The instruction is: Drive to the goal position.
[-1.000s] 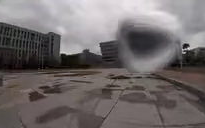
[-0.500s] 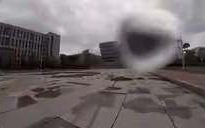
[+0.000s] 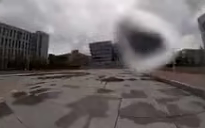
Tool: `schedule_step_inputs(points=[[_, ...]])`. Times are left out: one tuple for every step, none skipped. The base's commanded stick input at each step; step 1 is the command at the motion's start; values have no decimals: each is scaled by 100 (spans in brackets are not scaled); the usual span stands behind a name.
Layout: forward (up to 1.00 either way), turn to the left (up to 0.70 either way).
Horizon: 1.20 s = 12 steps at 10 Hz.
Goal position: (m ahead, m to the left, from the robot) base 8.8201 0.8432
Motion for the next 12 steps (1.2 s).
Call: schedule_step_inputs(points=[[70, 0], [70, 0], [70, 0], [70, 0], [70, -31], [70, -20], [70, 0], [70, 0], [70, 0], [70, 0], [70, 0], [70, 0]])
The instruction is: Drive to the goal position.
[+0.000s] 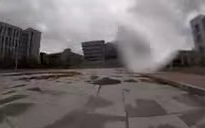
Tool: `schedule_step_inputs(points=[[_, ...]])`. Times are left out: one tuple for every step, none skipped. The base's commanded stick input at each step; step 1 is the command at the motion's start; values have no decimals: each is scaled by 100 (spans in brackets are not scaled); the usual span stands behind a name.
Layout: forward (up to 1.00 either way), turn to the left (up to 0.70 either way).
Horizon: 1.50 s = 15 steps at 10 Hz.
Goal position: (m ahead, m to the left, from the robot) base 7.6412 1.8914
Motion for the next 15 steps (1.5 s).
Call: schedule_step_inputs(points=[[70, 0], [70, 0], [70, 0], [70, 0], [70, 0], [70, 0], [70, 0], [70, 0], [70, 0], [70, 0], [70, 0], [70, 0], [70, 0], [70, 0], [70, 0]])
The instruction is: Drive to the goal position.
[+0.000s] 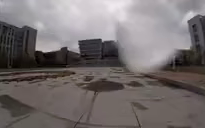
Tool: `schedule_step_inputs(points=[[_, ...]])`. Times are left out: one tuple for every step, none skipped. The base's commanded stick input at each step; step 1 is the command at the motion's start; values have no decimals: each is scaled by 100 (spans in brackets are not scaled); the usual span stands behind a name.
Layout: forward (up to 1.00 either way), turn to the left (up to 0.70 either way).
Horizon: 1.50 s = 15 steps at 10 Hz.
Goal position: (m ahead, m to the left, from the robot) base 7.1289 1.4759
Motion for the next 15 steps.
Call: schedule_step_inputs(points=[[70, 0], [70, 0], [70, 0], [70, 0], [70, 0], [70, 0], [70, 0], [70, 0], [70, 6], [70, 23], [70, 34], [70, 33], [70, 16], [70, 9], [70, 2]])
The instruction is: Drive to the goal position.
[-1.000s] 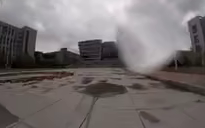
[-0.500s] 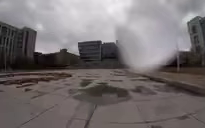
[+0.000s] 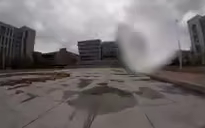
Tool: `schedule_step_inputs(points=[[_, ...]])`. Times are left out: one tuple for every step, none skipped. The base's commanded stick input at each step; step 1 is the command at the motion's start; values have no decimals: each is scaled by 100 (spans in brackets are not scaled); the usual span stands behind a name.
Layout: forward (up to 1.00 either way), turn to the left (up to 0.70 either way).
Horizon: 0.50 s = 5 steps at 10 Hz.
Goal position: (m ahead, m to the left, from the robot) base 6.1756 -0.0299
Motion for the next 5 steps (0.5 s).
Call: schedule_step_inputs(points=[[70, 1], [70, 1], [70, 0], [70, 0], [70, 0]])
